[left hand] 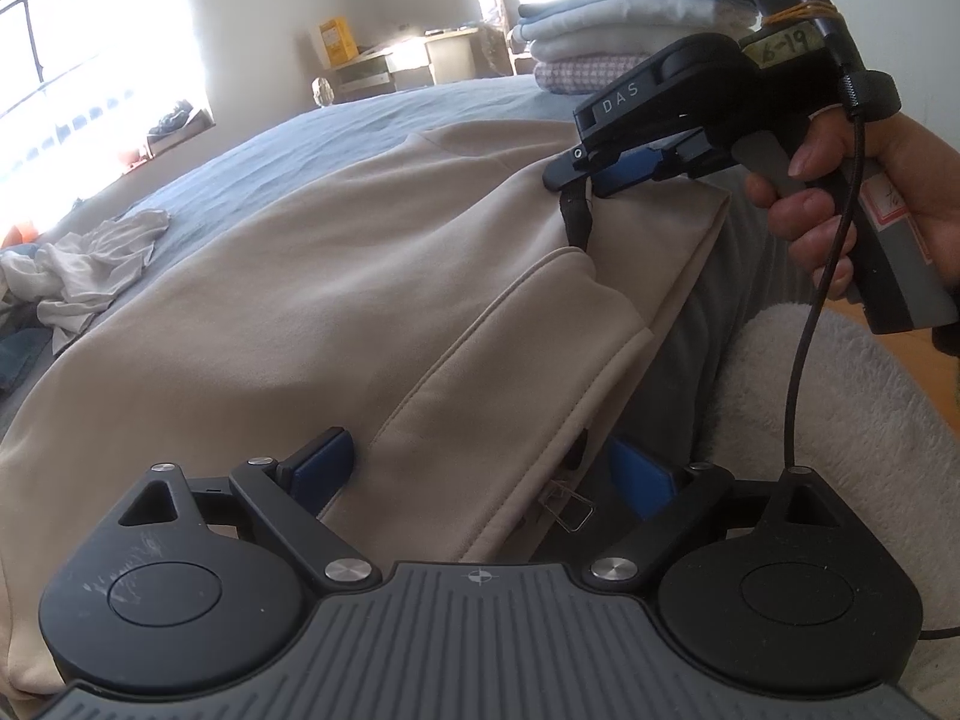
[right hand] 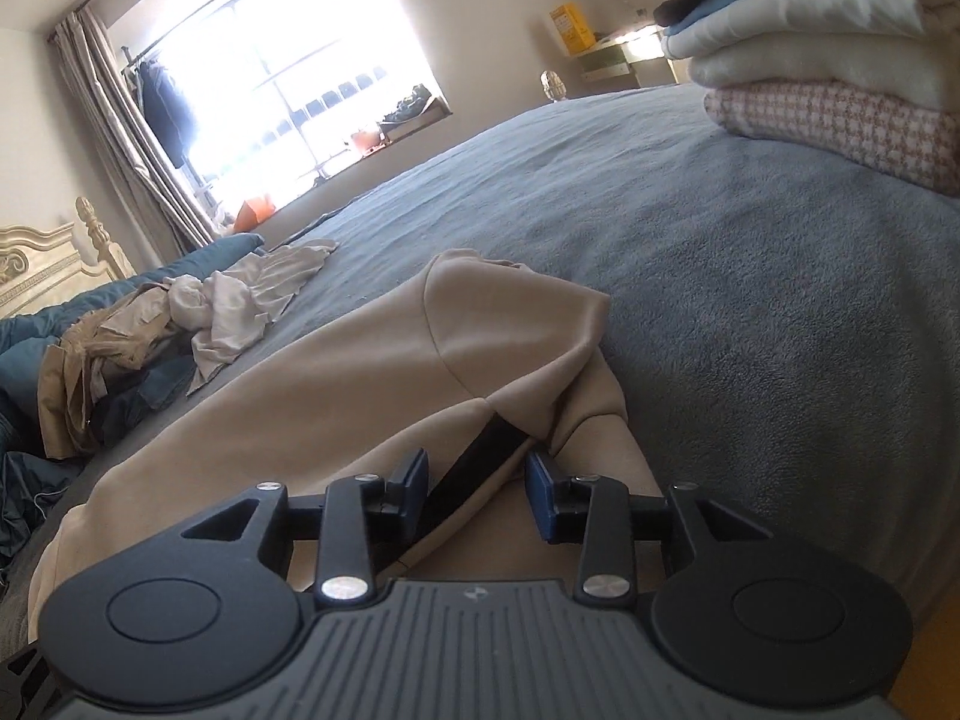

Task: Fold clothes

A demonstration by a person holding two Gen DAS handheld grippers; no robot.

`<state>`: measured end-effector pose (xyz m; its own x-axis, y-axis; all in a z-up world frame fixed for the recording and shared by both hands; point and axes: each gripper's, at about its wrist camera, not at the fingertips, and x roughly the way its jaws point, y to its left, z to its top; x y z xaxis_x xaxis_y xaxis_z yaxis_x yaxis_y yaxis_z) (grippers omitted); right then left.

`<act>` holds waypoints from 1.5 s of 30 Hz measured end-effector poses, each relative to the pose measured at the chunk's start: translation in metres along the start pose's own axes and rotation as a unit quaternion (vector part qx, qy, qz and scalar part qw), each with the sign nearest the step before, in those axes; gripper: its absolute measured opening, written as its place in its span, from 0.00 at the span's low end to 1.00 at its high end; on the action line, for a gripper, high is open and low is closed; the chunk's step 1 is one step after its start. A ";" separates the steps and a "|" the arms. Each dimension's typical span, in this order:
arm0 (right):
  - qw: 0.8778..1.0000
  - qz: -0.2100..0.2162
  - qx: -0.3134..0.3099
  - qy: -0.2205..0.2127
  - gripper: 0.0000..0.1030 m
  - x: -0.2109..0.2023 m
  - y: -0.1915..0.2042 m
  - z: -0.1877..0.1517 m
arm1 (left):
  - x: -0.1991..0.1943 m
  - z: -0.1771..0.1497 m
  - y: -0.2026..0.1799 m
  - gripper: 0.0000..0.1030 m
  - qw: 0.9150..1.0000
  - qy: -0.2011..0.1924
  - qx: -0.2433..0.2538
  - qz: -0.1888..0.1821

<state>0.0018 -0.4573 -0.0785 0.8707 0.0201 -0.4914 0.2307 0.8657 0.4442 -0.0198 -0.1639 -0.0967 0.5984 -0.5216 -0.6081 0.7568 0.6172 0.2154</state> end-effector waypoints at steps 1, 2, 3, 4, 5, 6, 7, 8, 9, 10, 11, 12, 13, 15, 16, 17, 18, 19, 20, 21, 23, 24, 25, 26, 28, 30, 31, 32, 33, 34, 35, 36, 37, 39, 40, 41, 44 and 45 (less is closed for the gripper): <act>1.000 0.000 0.000 -0.001 0.37 0.000 0.001 0.000 | 0.000 0.000 0.000 0.91 1.000 0.000 0.000 0.000; 1.000 -0.002 -0.004 -0.002 0.36 0.000 0.003 -0.001 | 0.000 0.000 0.000 0.91 1.000 0.000 0.001 0.000; 1.000 -0.005 -0.012 -0.003 0.33 -0.001 0.005 -0.001 | 0.000 -0.001 0.000 0.91 1.000 0.000 0.002 0.000; 1.000 -0.008 -0.022 -0.004 0.29 -0.001 0.007 -0.002 | 0.000 -0.001 0.000 0.91 1.000 0.000 0.003 0.000; 0.999 -0.013 -0.041 -0.003 0.26 -0.001 0.011 -0.003 | 0.000 -0.001 -0.001 0.91 1.000 0.000 0.003 0.000; 0.998 -0.022 -0.067 -0.001 0.21 -0.001 0.016 -0.006 | 0.000 -0.001 -0.001 0.91 1.000 0.000 0.004 0.000; 0.994 -0.037 -0.099 0.000 0.18 0.000 0.022 -0.009 | 0.000 -0.001 -0.001 0.91 1.000 0.001 0.005 0.000; 0.989 -0.053 -0.136 0.000 0.16 0.000 0.029 -0.013 | 0.000 -0.001 -0.001 0.91 1.000 0.001 0.006 0.000; 0.985 -0.065 -0.163 0.001 0.14 0.000 0.033 -0.017 | 0.000 -0.001 -0.002 0.92 1.000 0.001 0.006 0.000; 0.981 -0.073 -0.181 0.002 0.14 0.001 0.037 -0.021 | 0.000 0.000 -0.002 0.92 1.000 0.002 0.006 0.000; 0.977 -0.079 -0.196 0.002 0.14 0.001 0.039 -0.024 | 0.000 0.000 -0.002 0.92 1.000 0.002 0.006 0.000; 0.976 -0.082 -0.203 0.002 0.14 0.000 0.039 -0.026 | 0.000 0.000 -0.002 0.92 1.000 0.002 0.006 0.000; 0.976 -0.081 -0.203 0.004 0.14 -0.001 0.038 -0.025 | -0.001 0.000 -0.002 0.92 1.000 0.002 0.007 0.000; 0.979 -0.078 -0.190 0.009 0.14 -0.007 0.035 -0.020 | -0.001 -0.001 -0.002 0.92 1.000 0.001 0.006 -0.001; 0.980 -0.076 -0.181 0.009 0.14 -0.010 0.034 -0.017 | -0.001 -0.001 -0.002 0.92 1.000 0.001 0.006 -0.002; 0.981 -0.078 -0.177 0.006 0.14 -0.015 0.032 -0.013 | -0.001 -0.002 -0.002 0.92 1.000 0.001 0.006 -0.002; 0.981 -0.084 -0.174 0.000 0.15 -0.019 0.031 -0.009 | -0.001 -0.002 -0.002 0.92 1.000 0.001 0.006 -0.002; 0.982 -0.085 -0.170 -0.009 0.16 -0.024 0.030 -0.004 | -0.002 -0.003 -0.002 0.92 1.000 0.001 0.007 -0.003; 0.984 -0.074 -0.158 -0.021 0.16 -0.029 0.028 0.002 | -0.001 -0.003 -0.002 0.92 1.000 0.001 0.007 -0.003; 0.988 -0.057 -0.142 -0.036 0.16 -0.033 0.026 0.009 | -0.001 -0.003 -0.003 0.92 1.000 0.001 0.008 -0.003; 0.989 -0.041 -0.132 -0.058 0.16 -0.033 0.028 0.020 | 0.000 -0.002 -0.003 0.92 1.000 0.002 0.010 -0.004; 0.988 -0.044 -0.135 -0.068 0.16 -0.029 0.030 0.025 | 0.000 -0.002 -0.003 0.92 1.000 0.003 0.009 -0.004; 0.986 -0.053 -0.139 -0.077 0.16 -0.021 0.031 0.029 | 0.000 -0.002 -0.003 0.92 1.000 0.003 0.009 -0.004; 0.986 -0.058 -0.135 -0.080 0.16 -0.013 0.030 0.032 | 0.000 -0.002 -0.003 0.92 1.000 0.003 0.009 -0.004; 0.988 -0.067 -0.120 -0.071 0.16 0.004 0.021 0.032 | 0.000 -0.002 -0.004 0.92 1.000 0.004 0.010 -0.004; 0.988 -0.092 -0.111 -0.047 0.15 0.023 0.008 0.024 | 0.000 -0.003 -0.004 0.92 1.000 0.004 0.011 -0.004; 0.989 -0.099 -0.105 -0.035 0.11 0.030 0.000 0.019 | 0.000 -0.003 -0.003 0.92 1.000 0.004 0.011 -0.005; 0.991 -0.092 -0.093 -0.037 0.11 0.032 -0.009 0.011 | 0.000 -0.003 -0.003 0.92 1.000 0.003 0.011 -0.005; 0.992 -0.084 -0.083 -0.044 0.11 0.030 -0.014 0.007 | 0.000 -0.003 -0.003 0.93 1.000 0.003 0.011 -0.006; 0.993 -0.080 -0.078 -0.045 0.11 0.027 -0.015 0.006 | 0.000 -0.003 -0.003 0.93 1.000 0.003 0.010 -0.006; 0.993 -0.081 -0.077 -0.044 0.11 0.025 -0.014 0.007 | -0.001 -0.003 -0.003 0.93 1.000 0.003 0.009 -0.006; 0.992 -0.084 -0.080 -0.041 0.11 0.025 -0.012 0.008 | -0.001 -0.003 -0.003 0.94 1.000 0.002 0.008 -0.007; 0.992 -0.087 -0.084 -0.041 0.11 0.024 -0.011 0.008 | -0.001 -0.003 -0.002 0.94 1.000 0.002 0.007 -0.007; 0.990 -0.091 -0.094 -0.045 0.11 0.021 -0.008 0.006 | -0.001 -0.003 -0.002 0.94 1.000 0.002 0.006 -0.008; 0.990 -0.093 -0.096 -0.047 0.11 0.018 -0.007 0.005 | -0.001 -0.002 -0.001 0.94 1.000 0.001 0.003 -0.008; 0.990 -0.095 -0.098 -0.048 0.11 0.014 -0.006 0.005 | -0.002 -0.002 0.000 0.93 1.000 0.001 -0.002 -0.009; 0.989 -0.093 -0.096 -0.062 0.15 -0.005 0.000 0.006 | -0.007 0.002 0.003 0.93 1.000 -0.005 -0.015 0.004; 0.989 -0.086 -0.095 -0.070 0.17 -0.014 0.002 0.007 | -0.009 0.003 0.004 0.92 1.000 -0.007 -0.019 0.009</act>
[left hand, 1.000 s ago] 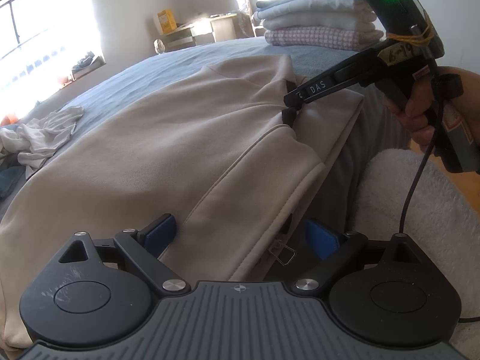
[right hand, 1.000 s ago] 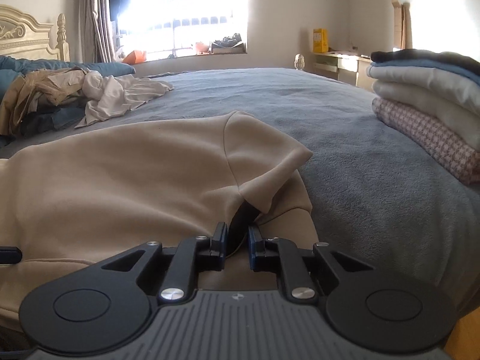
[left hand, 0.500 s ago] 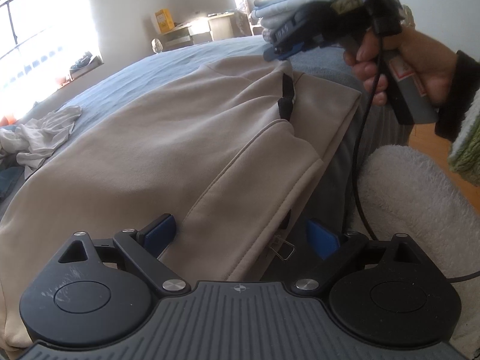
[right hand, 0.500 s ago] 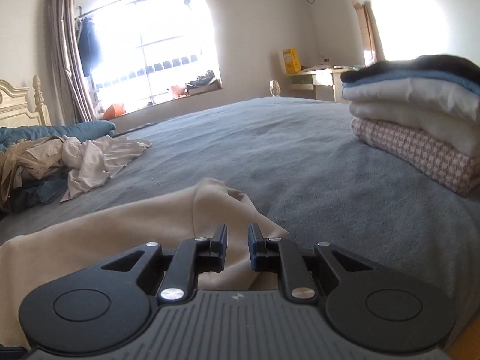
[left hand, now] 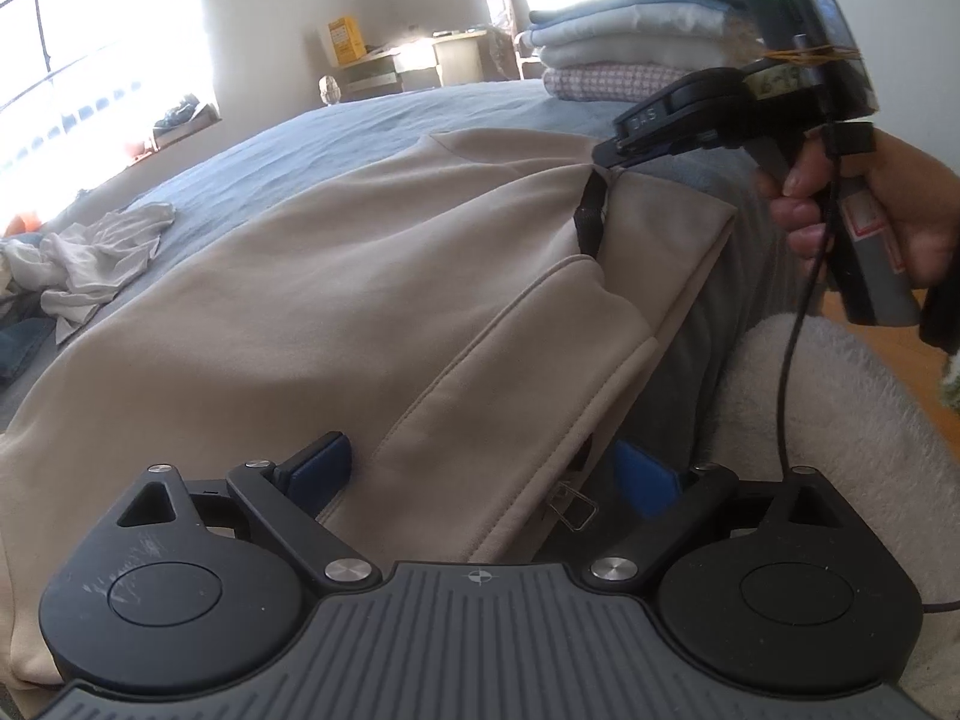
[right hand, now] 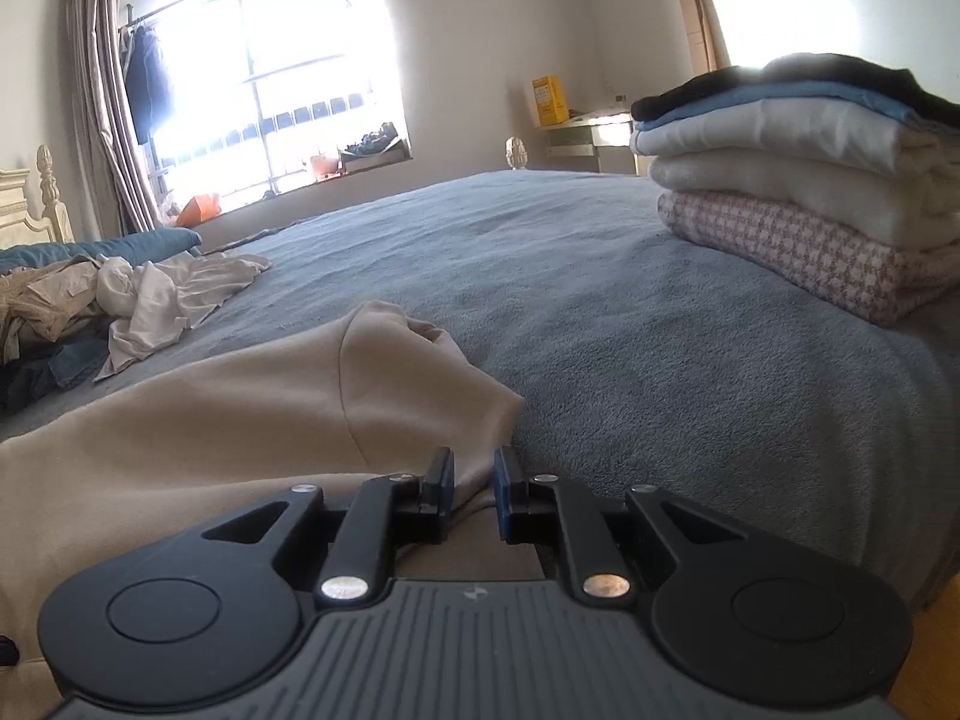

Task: Fold clothes

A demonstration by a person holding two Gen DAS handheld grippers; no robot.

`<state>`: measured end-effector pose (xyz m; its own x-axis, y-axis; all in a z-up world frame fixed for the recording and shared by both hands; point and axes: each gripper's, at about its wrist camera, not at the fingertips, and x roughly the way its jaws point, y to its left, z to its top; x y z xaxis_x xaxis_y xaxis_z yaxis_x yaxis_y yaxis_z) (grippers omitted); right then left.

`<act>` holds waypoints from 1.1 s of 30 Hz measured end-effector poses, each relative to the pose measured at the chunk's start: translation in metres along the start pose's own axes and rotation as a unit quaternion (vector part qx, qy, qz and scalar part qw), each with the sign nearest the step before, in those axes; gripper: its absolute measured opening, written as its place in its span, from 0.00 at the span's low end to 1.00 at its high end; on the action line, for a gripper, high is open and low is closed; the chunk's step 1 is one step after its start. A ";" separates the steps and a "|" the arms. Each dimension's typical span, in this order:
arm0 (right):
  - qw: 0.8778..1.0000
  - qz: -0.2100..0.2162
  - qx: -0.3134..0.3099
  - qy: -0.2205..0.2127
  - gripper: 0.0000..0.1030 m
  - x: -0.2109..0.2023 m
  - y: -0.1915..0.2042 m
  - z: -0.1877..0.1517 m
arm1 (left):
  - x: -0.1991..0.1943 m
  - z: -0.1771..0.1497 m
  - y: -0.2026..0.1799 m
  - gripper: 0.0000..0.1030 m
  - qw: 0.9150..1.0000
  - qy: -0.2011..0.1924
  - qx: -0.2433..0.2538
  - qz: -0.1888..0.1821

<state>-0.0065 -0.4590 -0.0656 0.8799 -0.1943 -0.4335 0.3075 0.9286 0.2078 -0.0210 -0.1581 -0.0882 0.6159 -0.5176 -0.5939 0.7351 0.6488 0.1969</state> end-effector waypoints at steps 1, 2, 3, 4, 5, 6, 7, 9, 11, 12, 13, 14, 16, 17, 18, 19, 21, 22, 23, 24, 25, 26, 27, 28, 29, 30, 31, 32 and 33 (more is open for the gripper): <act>1.000 0.008 0.002 -0.007 0.18 -0.007 0.001 0.002 | -0.004 0.001 0.001 0.92 1.000 -0.006 -0.004 0.006; 1.000 0.018 0.003 -0.012 0.18 -0.014 0.004 0.004 | -0.010 0.003 0.003 0.92 1.000 -0.016 -0.008 0.013; 0.999 0.030 0.001 -0.017 0.18 -0.020 0.009 0.006 | -0.016 0.004 0.006 0.92 0.999 -0.028 -0.012 0.019; 0.999 0.042 -0.002 -0.022 0.18 -0.025 0.014 0.007 | -0.022 0.004 0.009 0.92 0.999 -0.039 -0.018 0.026; 0.998 0.056 -0.008 -0.025 0.18 -0.029 0.022 0.008 | -0.027 0.004 0.014 0.93 0.998 -0.047 -0.027 0.032; 0.997 0.072 -0.015 -0.028 0.18 -0.032 0.030 0.009 | -0.029 0.003 0.021 0.93 0.997 -0.050 -0.038 0.040; 0.996 0.088 -0.019 -0.029 0.18 -0.034 0.038 0.010 | -0.031 0.001 0.027 0.93 0.996 -0.048 -0.050 0.049; 0.992 0.118 -0.025 -0.026 0.18 -0.035 0.055 0.009 | -0.032 -0.004 0.043 0.93 0.994 -0.042 -0.076 0.073; 0.989 0.147 -0.024 -0.017 0.18 -0.035 0.071 0.007 | -0.034 -0.010 0.061 0.93 0.990 -0.037 -0.104 0.091; 0.986 0.164 -0.024 -0.010 0.18 -0.034 0.080 0.006 | -0.036 -0.013 0.070 0.92 0.988 -0.038 -0.116 0.099; 0.983 0.181 -0.024 -0.003 0.18 -0.034 0.089 0.005 | -0.037 -0.016 0.079 0.92 0.985 -0.038 -0.127 0.107; 0.981 0.194 -0.030 0.002 0.18 -0.032 0.100 0.005 | -0.038 -0.019 0.087 0.92 0.984 -0.037 -0.136 0.113; 0.975 0.213 -0.054 0.008 0.18 -0.028 0.126 0.008 | -0.035 -0.026 0.103 0.92 0.979 -0.023 -0.157 0.126; 0.973 0.221 -0.069 0.012 0.18 -0.024 0.139 0.011 | -0.033 -0.030 0.109 0.92 0.977 -0.011 -0.167 0.132; 0.970 0.229 -0.083 0.016 0.18 -0.020 0.152 0.014 | -0.030 -0.034 0.113 0.92 0.975 0.002 -0.178 0.134; 0.967 0.237 -0.096 0.021 0.18 -0.015 0.165 0.016 | -0.030 -0.039 0.116 0.92 0.973 0.006 -0.190 0.131; 0.960 0.250 -0.118 0.040 0.18 -0.001 0.190 0.016 | -0.034 -0.048 0.120 0.92 0.970 -0.003 -0.212 0.119; 0.957 0.253 -0.129 0.051 0.18 0.006 0.199 0.012 | -0.036 -0.049 0.119 0.92 0.970 -0.005 -0.214 0.118; 0.955 0.252 -0.143 0.069 0.18 0.014 0.206 0.005 | -0.038 -0.051 0.118 0.92 0.970 -0.008 -0.212 0.119; 0.952 0.249 -0.156 0.089 0.18 0.020 0.210 -0.004 | -0.039 -0.053 0.117 0.92 0.971 -0.010 -0.210 0.118; 0.949 0.245 -0.167 0.109 0.18 0.025 0.212 -0.015 | -0.040 -0.054 0.116 0.92 0.971 -0.013 -0.208 0.116; 0.947 0.244 -0.173 0.120 0.18 0.024 0.209 -0.027 | -0.041 -0.055 0.117 0.92 0.971 -0.014 -0.209 0.114; 0.946 0.244 -0.176 0.122 0.18 0.020 0.204 -0.038 | -0.041 -0.057 0.118 0.92 0.971 -0.015 -0.211 0.110; 0.945 0.248 -0.175 0.124 0.19 0.013 0.198 -0.045 | -0.042 -0.058 0.119 0.92 0.971 -0.017 -0.213 0.105; 0.943 0.256 -0.171 0.126 0.19 0.005 0.193 -0.048 | -0.042 -0.059 0.119 0.92 0.971 -0.019 -0.214 0.101; 0.943 0.256 -0.172 0.127 0.19 -0.003 0.189 -0.049 | -0.042 -0.060 0.120 0.92 0.972 -0.021 -0.213 0.099; 0.943 0.252 -0.179 0.128 0.19 -0.009 0.187 -0.047 | -0.043 -0.060 0.119 0.92 0.972 -0.023 -0.212 0.097; 0.941 0.248 -0.188 0.131 0.19 -0.013 0.188 -0.043 | -0.043 -0.061 0.119 0.92 0.973 -0.026 -0.210 0.096; 0.940 0.245 -0.198 0.133 0.19 -0.016 0.192 -0.036 | -0.044 -0.062 0.119 0.92 0.973 -0.029 -0.209 0.094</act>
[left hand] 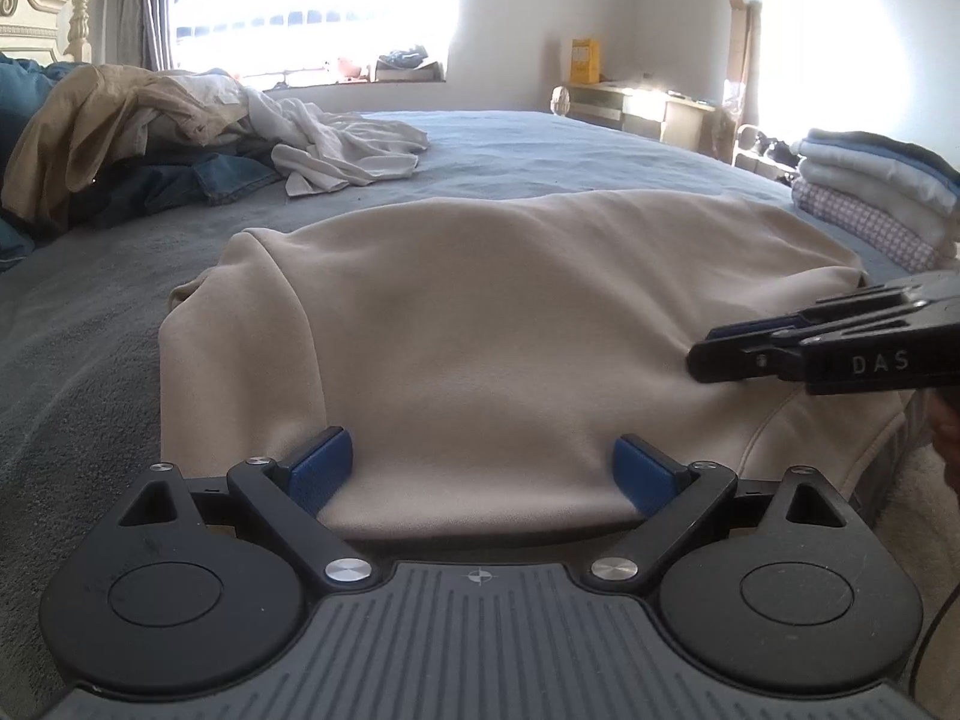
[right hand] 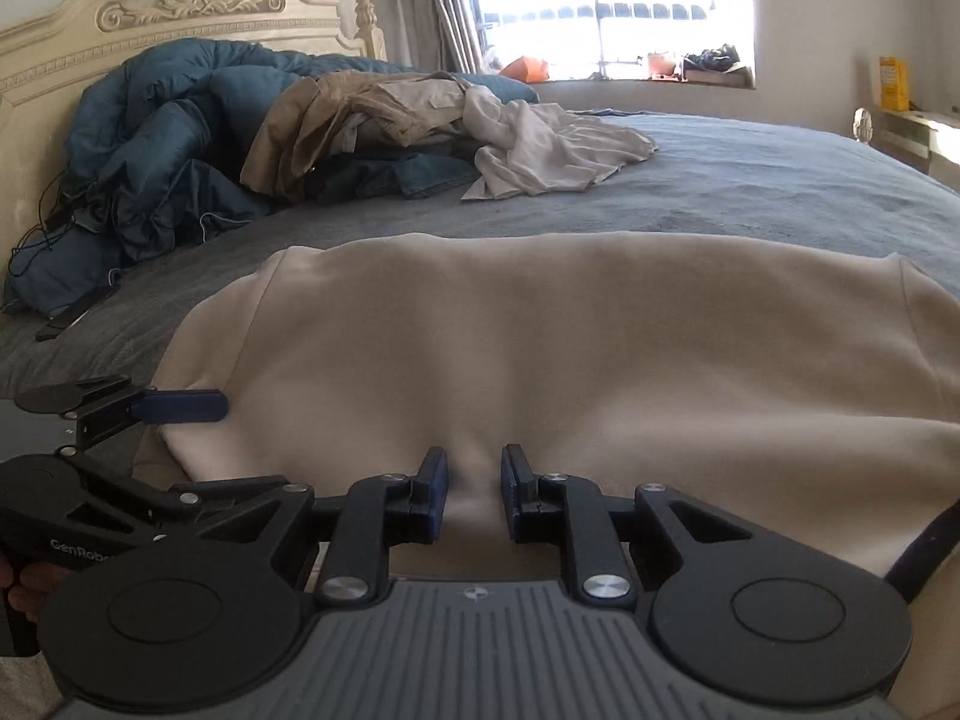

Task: Fold clothes

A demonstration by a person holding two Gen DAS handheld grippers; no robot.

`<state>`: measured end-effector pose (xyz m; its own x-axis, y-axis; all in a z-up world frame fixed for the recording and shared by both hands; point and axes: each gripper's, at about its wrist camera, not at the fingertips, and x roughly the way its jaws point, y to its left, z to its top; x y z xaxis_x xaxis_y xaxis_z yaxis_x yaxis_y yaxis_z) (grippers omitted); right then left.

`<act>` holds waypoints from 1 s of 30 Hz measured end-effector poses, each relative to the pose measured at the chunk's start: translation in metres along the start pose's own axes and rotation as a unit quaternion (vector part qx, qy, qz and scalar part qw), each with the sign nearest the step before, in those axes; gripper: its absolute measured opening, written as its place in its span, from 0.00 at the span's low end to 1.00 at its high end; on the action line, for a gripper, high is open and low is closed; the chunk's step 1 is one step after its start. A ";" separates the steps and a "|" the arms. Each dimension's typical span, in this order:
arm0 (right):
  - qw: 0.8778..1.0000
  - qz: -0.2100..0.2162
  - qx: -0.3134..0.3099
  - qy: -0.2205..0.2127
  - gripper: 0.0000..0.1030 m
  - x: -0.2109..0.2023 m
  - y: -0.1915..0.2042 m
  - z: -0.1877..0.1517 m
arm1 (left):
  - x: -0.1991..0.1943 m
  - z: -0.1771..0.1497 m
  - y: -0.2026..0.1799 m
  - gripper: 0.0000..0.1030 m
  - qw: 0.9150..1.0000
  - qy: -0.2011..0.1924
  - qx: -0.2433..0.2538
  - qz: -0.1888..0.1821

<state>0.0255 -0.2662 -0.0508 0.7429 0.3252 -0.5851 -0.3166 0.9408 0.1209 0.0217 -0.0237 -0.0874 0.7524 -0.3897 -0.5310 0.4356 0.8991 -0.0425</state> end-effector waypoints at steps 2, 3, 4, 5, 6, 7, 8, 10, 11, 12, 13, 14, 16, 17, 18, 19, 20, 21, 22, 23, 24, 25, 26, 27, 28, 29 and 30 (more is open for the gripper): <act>1.000 -0.002 -0.013 -0.007 0.20 -0.002 0.006 0.019 | -0.001 -0.002 0.001 0.92 1.000 -0.005 0.002 -0.004; 1.000 0.001 -0.018 -0.021 0.20 0.000 0.010 0.030 | -0.001 -0.002 0.002 0.92 1.000 -0.008 0.002 -0.006; 0.999 0.004 -0.023 -0.036 0.20 0.002 0.015 0.042 | -0.001 -0.003 0.003 0.92 1.000 -0.010 0.001 -0.007; 0.998 0.005 -0.029 -0.050 0.20 0.009 0.020 0.054 | -0.002 -0.003 0.003 0.92 1.000 -0.011 0.000 -0.007; 0.998 0.006 -0.035 -0.059 0.20 0.019 0.025 0.063 | -0.002 -0.004 0.003 0.92 1.000 -0.012 -0.001 -0.008; 0.997 0.009 -0.037 -0.061 0.19 0.032 0.029 0.071 | -0.003 -0.004 0.003 0.92 1.000 -0.013 0.000 -0.009; 0.997 0.012 -0.038 -0.060 0.19 0.047 0.033 0.079 | -0.004 -0.005 0.003 0.92 1.000 -0.014 0.001 -0.010; 0.998 0.025 -0.040 -0.029 0.20 0.085 0.036 0.082 | -0.005 -0.006 0.003 0.92 1.000 -0.017 0.006 -0.014; 0.999 0.030 -0.041 -0.013 0.22 0.102 0.037 0.079 | -0.006 -0.007 0.004 0.92 1.000 -0.018 0.006 -0.016; 0.999 0.031 -0.042 0.000 0.22 0.115 0.038 0.074 | -0.006 -0.007 0.006 0.92 1.000 -0.018 0.005 -0.017; 0.998 0.031 -0.046 0.005 0.22 0.119 0.039 0.073 | -0.007 -0.007 0.007 0.92 1.000 -0.019 0.004 -0.020; 0.998 0.031 -0.054 0.004 0.22 0.115 0.042 0.076 | -0.007 -0.007 0.008 0.92 1.000 -0.019 0.002 -0.023; 0.997 0.030 -0.068 0.002 0.22 0.108 0.046 0.083 | -0.008 -0.007 0.010 0.92 0.999 -0.020 0.000 -0.028; 0.997 0.030 -0.076 0.001 0.22 0.104 0.049 0.086 | -0.009 -0.008 0.009 0.92 0.999 -0.021 0.002 -0.028; 0.996 0.030 -0.083 0.000 0.21 0.101 0.051 0.090 | -0.010 -0.008 0.009 0.92 0.999 -0.022 0.003 -0.029; 0.996 0.030 -0.081 -0.004 0.21 0.100 0.052 0.094 | -0.010 -0.008 0.009 0.92 0.999 -0.023 0.004 -0.029; 0.997 0.032 -0.072 -0.010 0.21 0.102 0.051 0.099 | -0.010 -0.008 0.009 0.92 0.999 -0.023 0.004 -0.029; 0.997 0.034 -0.067 -0.007 0.21 0.109 0.051 0.100 | -0.010 -0.008 0.008 0.92 0.999 -0.022 0.005 -0.028; 0.997 0.037 -0.065 0.003 0.22 0.120 0.052 0.099 | -0.010 -0.008 0.008 0.92 0.999 -0.021 0.004 -0.028; 0.997 0.042 -0.063 0.017 0.22 0.133 0.054 0.094 | -0.010 -0.007 0.008 0.92 0.999 -0.019 0.003 -0.027; 0.997 0.042 -0.067 0.020 0.22 0.142 0.056 0.087 | -0.009 -0.007 0.008 0.92 0.999 -0.018 0.001 -0.026; 0.996 0.037 -0.078 0.013 0.22 0.143 0.059 0.084 | -0.010 -0.007 0.008 0.92 0.999 -0.017 0.000 -0.027; 0.996 0.036 -0.084 0.008 0.22 0.139 0.061 0.084 | -0.010 -0.006 0.009 0.92 0.999 -0.016 -0.001 -0.028; 0.996 0.043 -0.081 0.003 0.22 0.131 0.059 0.087 | -0.010 -0.007 0.009 0.92 0.999 -0.016 -0.001 -0.029; 0.996 0.049 -0.072 -0.007 0.19 0.121 0.053 0.090 | -0.010 -0.007 0.009 0.92 0.999 -0.016 -0.001 -0.030; 0.997 0.048 -0.061 -0.022 0.17 0.111 0.044 0.093 | -0.011 -0.008 0.009 0.92 0.999 -0.016 0.000 -0.030; 0.997 0.035 -0.052 -0.037 0.17 0.101 0.034 0.096 | -0.011 -0.008 0.009 0.92 0.999 -0.016 0.001 -0.030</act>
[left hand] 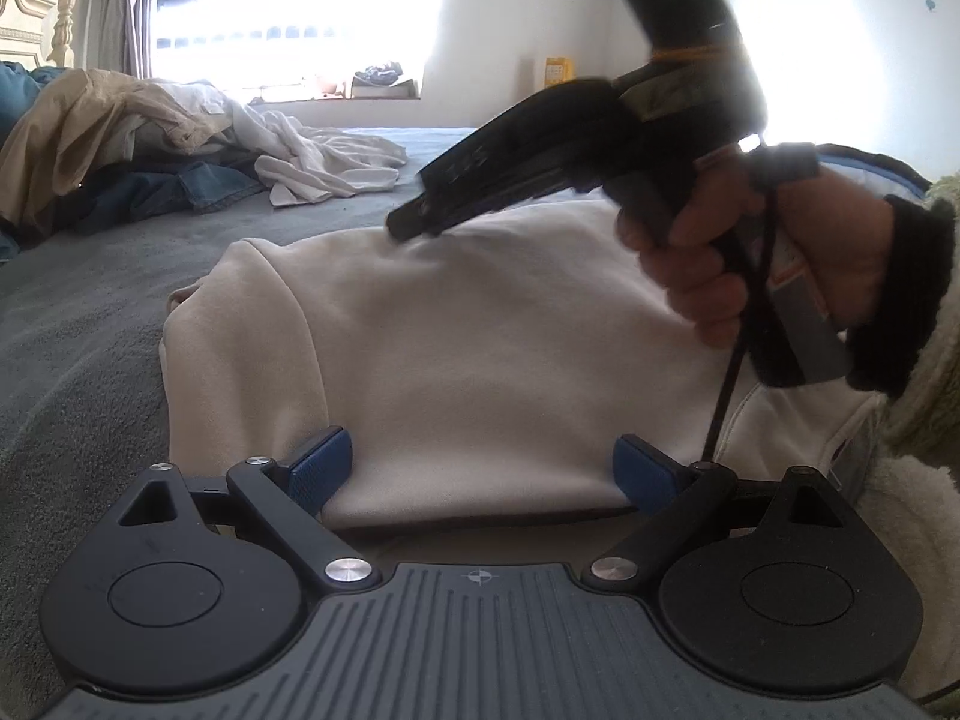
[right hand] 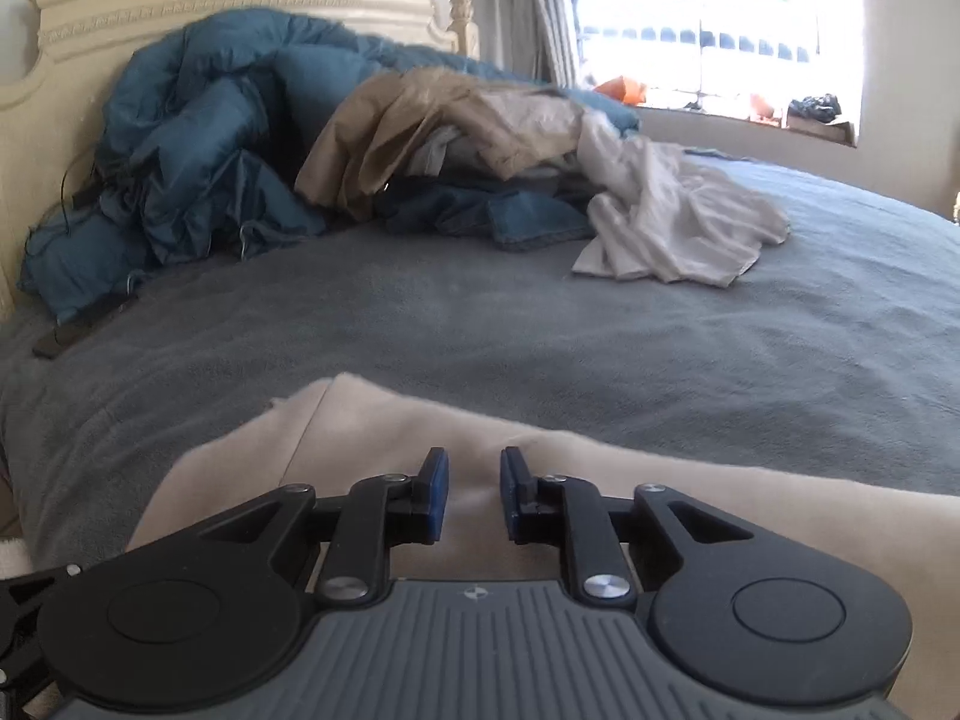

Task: Fold clothes

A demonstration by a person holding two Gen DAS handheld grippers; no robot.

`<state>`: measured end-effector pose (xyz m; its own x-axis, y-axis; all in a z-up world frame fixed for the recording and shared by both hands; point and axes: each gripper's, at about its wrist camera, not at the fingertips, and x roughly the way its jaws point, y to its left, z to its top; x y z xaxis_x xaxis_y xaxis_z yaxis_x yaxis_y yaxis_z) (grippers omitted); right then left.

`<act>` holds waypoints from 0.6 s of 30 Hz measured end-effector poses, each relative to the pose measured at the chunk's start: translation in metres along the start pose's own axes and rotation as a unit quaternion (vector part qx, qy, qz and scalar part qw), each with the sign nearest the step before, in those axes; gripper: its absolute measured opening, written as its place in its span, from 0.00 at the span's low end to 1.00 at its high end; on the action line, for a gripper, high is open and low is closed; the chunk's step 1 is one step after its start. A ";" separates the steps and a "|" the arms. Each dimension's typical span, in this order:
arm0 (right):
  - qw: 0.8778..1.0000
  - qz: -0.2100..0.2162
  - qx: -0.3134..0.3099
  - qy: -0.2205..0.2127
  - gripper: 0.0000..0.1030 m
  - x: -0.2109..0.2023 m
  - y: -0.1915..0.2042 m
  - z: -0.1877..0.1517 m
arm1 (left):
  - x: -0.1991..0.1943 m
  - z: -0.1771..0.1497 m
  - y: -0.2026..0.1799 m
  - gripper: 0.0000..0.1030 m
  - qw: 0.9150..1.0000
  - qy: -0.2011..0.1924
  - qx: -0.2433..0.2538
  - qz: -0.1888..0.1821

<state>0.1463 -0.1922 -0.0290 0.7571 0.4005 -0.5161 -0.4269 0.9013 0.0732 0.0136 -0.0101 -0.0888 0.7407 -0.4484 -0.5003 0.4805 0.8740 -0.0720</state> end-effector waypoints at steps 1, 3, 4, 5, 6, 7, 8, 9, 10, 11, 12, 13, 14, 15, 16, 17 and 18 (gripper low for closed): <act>1.000 -0.020 0.014 -0.011 0.17 -0.009 -0.016 0.001 | 0.000 0.001 0.000 0.92 1.000 0.002 0.001 0.001; 0.997 -0.052 0.055 -0.021 0.17 -0.023 -0.053 0.000 | 0.000 0.001 0.000 0.92 1.000 0.004 0.002 0.002; 0.994 -0.072 0.078 -0.019 0.18 -0.027 -0.076 -0.004 | 0.000 0.002 0.000 0.92 1.000 0.006 0.002 0.002; 0.990 -0.098 0.096 -0.013 0.18 -0.031 -0.100 -0.009 | 0.000 0.002 0.000 0.92 1.000 0.006 0.002 0.003; 0.986 -0.126 0.111 -0.006 0.17 -0.033 -0.123 -0.017 | 0.000 0.002 -0.001 0.92 1.000 0.007 0.002 0.003; 0.983 -0.126 0.136 -0.004 0.00 -0.036 -0.145 -0.023 | 0.000 0.002 -0.001 0.92 1.000 0.008 0.002 0.004; 0.980 -0.105 0.169 -0.007 0.00 -0.041 -0.165 -0.029 | 0.000 0.003 -0.001 0.92 1.000 0.010 0.002 0.005; 0.976 -0.098 0.193 -0.015 0.00 -0.047 -0.179 -0.032 | 0.001 0.003 -0.002 0.92 1.000 0.012 0.003 0.006; 0.972 -0.101 0.210 -0.028 0.00 -0.053 -0.187 -0.032 | 0.001 0.004 -0.002 0.92 1.000 0.014 0.003 0.007; 0.967 -0.113 0.223 -0.036 0.02 -0.060 -0.196 -0.034 | 0.001 0.004 -0.002 0.92 1.000 0.015 0.002 0.008; 0.962 -0.133 0.234 -0.042 0.14 -0.066 -0.205 -0.037 | 0.001 0.004 -0.003 0.92 1.000 0.017 0.001 0.009; 0.956 -0.152 0.245 -0.048 0.19 -0.073 -0.214 -0.039 | 0.000 0.004 -0.003 0.92 1.000 0.018 0.000 0.010; 0.950 -0.171 0.256 -0.054 0.19 -0.079 -0.222 -0.042 | 0.000 0.005 -0.003 0.92 1.000 0.020 -0.001 0.011; 0.943 -0.179 0.276 -0.056 0.19 -0.086 -0.231 -0.047 | 0.000 0.005 -0.003 0.92 1.000 0.021 -0.002 0.012; 0.934 -0.180 0.302 -0.056 0.19 -0.092 -0.241 -0.054 | -0.001 0.006 -0.003 0.92 1.000 0.022 -0.005 0.012; 0.929 -0.180 0.319 -0.056 0.17 -0.099 -0.246 -0.059 | -0.001 0.007 -0.003 0.92 1.000 0.023 -0.008 0.012; 0.927 -0.179 0.325 -0.057 0.17 -0.107 -0.245 -0.062 | -0.002 0.008 -0.002 0.92 1.000 0.023 -0.012 0.012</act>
<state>0.1394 -0.4663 -0.0451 0.8563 0.0369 -0.5151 0.2219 0.8744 0.4315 0.0145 -0.0120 -0.0809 0.7288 -0.4183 -0.5420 0.4509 0.8890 -0.0799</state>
